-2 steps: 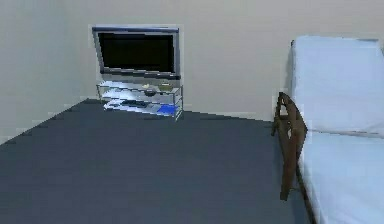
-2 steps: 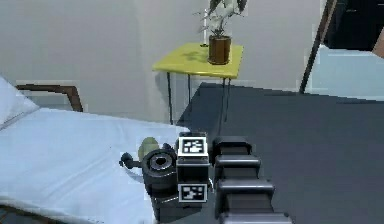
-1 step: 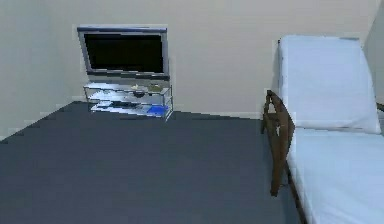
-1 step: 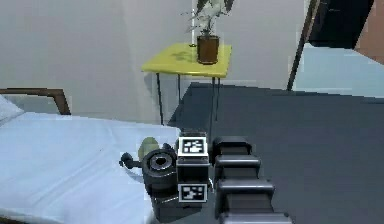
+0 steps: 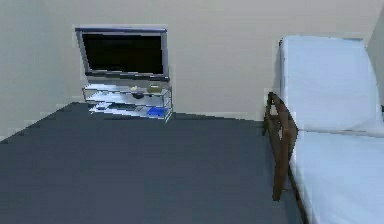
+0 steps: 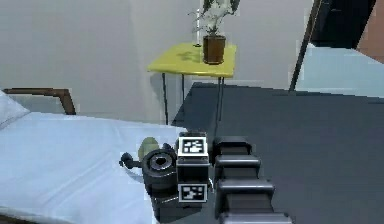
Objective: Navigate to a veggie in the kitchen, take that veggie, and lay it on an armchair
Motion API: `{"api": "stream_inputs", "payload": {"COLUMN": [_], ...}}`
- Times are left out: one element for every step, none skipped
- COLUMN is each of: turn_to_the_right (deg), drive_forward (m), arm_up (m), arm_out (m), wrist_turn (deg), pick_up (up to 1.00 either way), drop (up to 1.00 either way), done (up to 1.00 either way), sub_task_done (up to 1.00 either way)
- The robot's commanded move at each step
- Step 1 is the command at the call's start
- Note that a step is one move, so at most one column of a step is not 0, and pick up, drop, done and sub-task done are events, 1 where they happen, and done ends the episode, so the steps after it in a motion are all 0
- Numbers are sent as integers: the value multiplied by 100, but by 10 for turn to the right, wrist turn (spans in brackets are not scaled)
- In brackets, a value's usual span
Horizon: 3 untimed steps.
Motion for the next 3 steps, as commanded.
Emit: {"api": "stream_inputs", "payload": {"turn_to_the_right": [150, 0, 450], "drive_forward": [0, 100, 0], "arm_up": [0, 0, 0], "arm_out": [0, 0, 0], "wrist_turn": [0, 0, 0], "pick_up": [0, 0, 0], "drop": [0, 0, 0], "done": [0, 0, 0], "sub_task_done": [0, 0, 0]}}
